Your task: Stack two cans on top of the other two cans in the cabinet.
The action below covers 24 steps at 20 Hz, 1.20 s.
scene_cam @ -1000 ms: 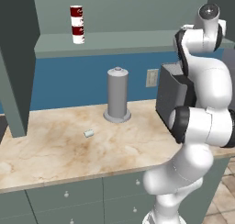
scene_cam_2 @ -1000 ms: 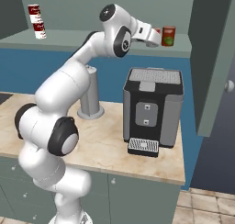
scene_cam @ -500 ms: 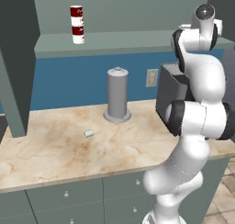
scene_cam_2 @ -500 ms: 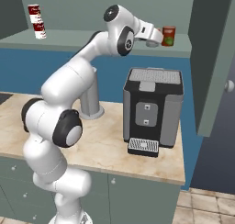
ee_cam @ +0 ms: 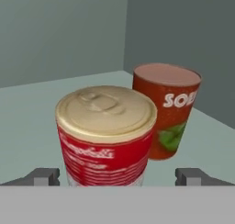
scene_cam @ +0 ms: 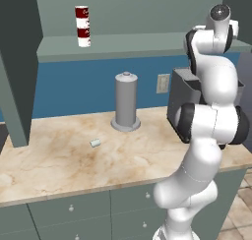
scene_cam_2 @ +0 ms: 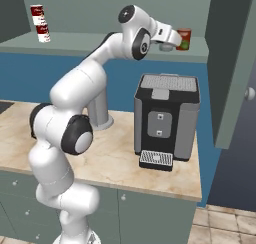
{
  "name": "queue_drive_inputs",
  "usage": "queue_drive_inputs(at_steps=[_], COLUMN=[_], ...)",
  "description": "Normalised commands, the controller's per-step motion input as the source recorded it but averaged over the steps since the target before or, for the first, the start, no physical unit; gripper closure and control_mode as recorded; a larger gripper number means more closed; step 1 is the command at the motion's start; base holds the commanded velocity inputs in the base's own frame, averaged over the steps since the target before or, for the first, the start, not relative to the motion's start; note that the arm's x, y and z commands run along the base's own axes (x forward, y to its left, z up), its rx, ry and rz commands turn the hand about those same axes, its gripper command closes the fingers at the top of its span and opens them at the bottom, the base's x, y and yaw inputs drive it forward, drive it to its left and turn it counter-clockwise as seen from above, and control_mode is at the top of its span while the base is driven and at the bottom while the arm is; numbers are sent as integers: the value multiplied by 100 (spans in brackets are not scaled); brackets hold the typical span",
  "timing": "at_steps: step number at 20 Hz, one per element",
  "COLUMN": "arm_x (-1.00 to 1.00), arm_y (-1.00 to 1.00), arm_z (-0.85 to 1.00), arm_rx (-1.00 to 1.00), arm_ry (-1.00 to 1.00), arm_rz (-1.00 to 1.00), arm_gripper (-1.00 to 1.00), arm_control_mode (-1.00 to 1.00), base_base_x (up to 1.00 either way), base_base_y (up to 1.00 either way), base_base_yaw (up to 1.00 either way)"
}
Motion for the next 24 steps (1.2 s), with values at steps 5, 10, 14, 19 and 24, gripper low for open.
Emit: queue_drive_inputs(at_steps=[5,10,14,19,24], arm_x=[14,9,1,0,0], arm_y=[-10,-7,-2,0,0], arm_z=[-2,0,-4,-10,-10], arm_rx=[0,0,0,0,0], arm_ry=[0,0,0,0,0], arm_rz=[0,0,0,0,0], arm_gripper=[-100,-100,100,100,100], arm_control_mode=[-100,-100,-100,-100,-100], base_base_x=[0,0,0,0,0], base_base_y=[0,0,0,0,0], base_base_yaw=[0,0,0,0,0])
